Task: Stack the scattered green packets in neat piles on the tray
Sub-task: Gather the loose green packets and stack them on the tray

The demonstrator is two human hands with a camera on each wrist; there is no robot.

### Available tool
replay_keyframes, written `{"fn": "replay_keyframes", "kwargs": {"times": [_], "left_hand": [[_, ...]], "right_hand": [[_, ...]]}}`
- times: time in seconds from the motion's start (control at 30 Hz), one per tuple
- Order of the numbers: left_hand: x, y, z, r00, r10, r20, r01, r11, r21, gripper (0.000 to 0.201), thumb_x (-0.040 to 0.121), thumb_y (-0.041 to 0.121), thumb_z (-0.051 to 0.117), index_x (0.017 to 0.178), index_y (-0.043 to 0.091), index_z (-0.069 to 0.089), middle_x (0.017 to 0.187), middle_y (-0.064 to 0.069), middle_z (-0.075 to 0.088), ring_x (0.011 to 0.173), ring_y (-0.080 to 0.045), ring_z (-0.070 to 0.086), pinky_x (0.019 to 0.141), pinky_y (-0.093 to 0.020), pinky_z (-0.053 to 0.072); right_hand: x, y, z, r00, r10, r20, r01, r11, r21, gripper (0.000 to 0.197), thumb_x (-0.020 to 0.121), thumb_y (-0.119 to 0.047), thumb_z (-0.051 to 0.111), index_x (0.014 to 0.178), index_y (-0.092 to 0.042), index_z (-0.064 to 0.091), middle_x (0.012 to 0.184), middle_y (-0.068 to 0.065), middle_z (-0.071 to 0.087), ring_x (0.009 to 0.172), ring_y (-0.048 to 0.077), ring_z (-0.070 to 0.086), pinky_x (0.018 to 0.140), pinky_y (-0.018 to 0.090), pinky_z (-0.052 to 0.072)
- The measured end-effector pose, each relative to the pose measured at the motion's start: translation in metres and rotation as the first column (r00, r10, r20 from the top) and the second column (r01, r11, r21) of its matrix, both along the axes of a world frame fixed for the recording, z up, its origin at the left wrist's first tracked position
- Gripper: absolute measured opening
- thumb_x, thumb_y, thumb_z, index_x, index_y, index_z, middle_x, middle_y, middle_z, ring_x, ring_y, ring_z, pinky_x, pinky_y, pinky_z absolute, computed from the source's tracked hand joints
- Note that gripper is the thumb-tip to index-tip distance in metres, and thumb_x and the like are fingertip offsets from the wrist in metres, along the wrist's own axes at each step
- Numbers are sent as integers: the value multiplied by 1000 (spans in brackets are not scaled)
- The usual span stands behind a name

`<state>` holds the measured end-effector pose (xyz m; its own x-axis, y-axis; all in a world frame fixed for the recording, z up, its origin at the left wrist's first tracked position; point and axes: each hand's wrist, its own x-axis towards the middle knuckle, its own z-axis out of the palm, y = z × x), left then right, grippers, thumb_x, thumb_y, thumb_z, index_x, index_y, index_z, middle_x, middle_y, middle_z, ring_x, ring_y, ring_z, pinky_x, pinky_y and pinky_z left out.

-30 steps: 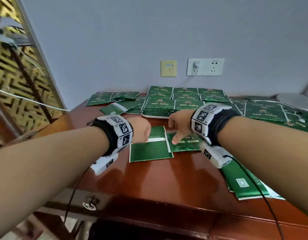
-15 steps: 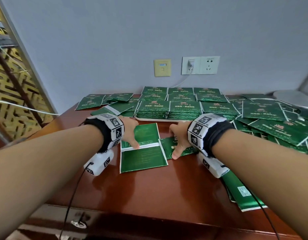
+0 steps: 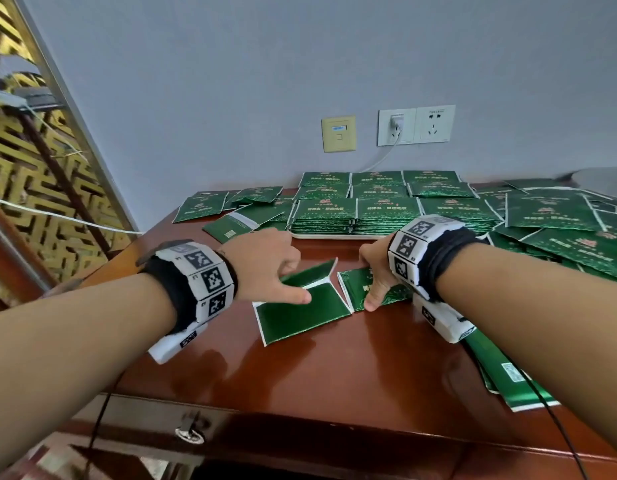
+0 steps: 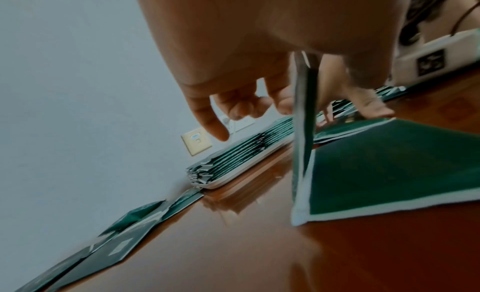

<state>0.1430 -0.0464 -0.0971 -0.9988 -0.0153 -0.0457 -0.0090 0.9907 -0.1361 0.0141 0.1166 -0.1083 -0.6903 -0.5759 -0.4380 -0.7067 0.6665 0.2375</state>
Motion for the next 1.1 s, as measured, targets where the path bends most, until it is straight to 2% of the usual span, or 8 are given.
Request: {"fn": "replay_keyframes", "kwargs": {"times": [0.13,0.2,0.27,0.37,0.6,0.73,0.97,1.1], "left_hand": [[4,10,-7,998,-29,57,22,992,121,64,64,84,36,80,23,47,88,8,47,76,-14,51,73,-35,46],[1,13,-13,992,28,122,-40,994,102,65,64,82,49,98,26,48,100,8,46,88,-14,51,82,-38,48],[-1,15,-20,967,113,229,-117,993,2,85,63,79,60,123,23,41,116,3,43,104,-16,47,91,-40,46],[-6,17,-26,920,197,338,-212,977,7,99,65,73,67,136,14,33,131,-5,47,117,-22,49,98,-40,44],[-11,17,-30,903,186,388,-274,944,183,88,69,54,77,130,15,27,109,2,56,93,-16,59,88,-39,52],[-11,12,-19,905,201,375,-275,949,155,103,60,63,77,136,24,19,123,0,49,101,-19,57,91,-41,51],[-32,-3,15,950,208,231,-251,951,178,84,68,41,76,132,18,26,99,-6,58,76,-18,59,67,-36,53],[-61,-12,33,971,174,164,-196,972,133,90,71,37,75,142,16,24,115,-4,49,94,-21,56,82,-38,52]], "right_hand": [[-1,-1,-2,1000,0,-18,0,1000,1,99,57,-70,74,131,-8,49,121,8,61,107,29,60,92,43,47],[-2,-2,-2,1000,-8,-16,8,1000,-1,99,58,-69,74,132,-8,49,122,8,61,107,30,60,93,44,47],[-2,-3,-3,1000,-10,-19,10,1000,1,99,57,-68,76,132,-10,48,121,7,61,106,30,60,93,45,47],[-3,-3,-3,1000,10,-23,-10,1000,-4,98,56,-67,77,132,-12,46,118,6,61,103,29,61,91,44,48],[-3,-3,0,997,79,-9,-79,997,11,88,56,-73,72,117,-12,58,110,5,65,98,25,63,87,41,50],[-3,4,-2,991,123,50,-117,987,-110,76,70,-58,74,123,-11,46,110,3,59,98,23,58,88,38,48],[-14,2,3,990,79,119,-44,962,-269,110,56,-52,86,136,-14,21,125,8,52,109,29,56,93,42,47],[-30,-2,19,995,47,92,-7,921,-390,97,62,-35,86,131,-12,23,112,8,53,95,27,60,84,43,53]]}}
